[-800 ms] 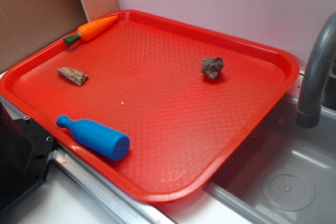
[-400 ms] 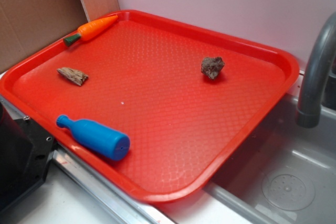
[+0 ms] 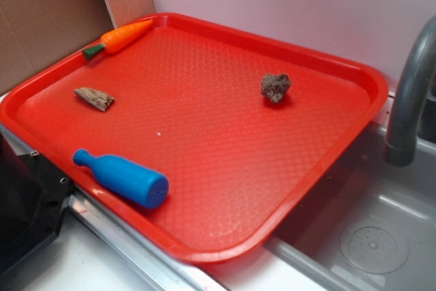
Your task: Grab the wood chip.
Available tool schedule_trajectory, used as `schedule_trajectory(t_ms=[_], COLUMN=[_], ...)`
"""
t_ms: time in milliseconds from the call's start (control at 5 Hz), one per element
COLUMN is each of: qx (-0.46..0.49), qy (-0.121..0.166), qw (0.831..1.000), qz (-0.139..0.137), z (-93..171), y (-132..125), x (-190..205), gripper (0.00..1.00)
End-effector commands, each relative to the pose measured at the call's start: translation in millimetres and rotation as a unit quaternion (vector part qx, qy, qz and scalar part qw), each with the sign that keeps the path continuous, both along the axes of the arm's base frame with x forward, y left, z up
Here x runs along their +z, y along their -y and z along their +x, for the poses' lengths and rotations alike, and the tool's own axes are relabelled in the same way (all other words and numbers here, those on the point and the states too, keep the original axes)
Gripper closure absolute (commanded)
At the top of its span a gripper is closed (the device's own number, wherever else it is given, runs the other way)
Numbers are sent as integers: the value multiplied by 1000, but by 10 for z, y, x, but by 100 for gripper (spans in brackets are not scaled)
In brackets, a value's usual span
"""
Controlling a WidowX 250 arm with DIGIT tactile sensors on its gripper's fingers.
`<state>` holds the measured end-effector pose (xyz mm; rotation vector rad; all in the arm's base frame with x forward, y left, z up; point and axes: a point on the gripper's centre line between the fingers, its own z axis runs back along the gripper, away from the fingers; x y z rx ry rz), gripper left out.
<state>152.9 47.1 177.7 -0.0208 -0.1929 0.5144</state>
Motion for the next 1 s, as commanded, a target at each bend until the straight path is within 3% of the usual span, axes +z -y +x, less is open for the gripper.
schedule_trajectory(t_ms=[0, 200, 400, 600, 800], qx=[255, 306, 308, 324, 346], qy=[71, 46, 14, -38, -68], qw=[964, 951, 951, 945, 935], qz=[18, -2, -7, -21, -21], z=[35, 46, 188, 262, 238], y=[-389, -504, -609, -602, -488], x=[-664, -918, -1258, -1635, -1850], gripper=[0, 0, 0, 0, 0])
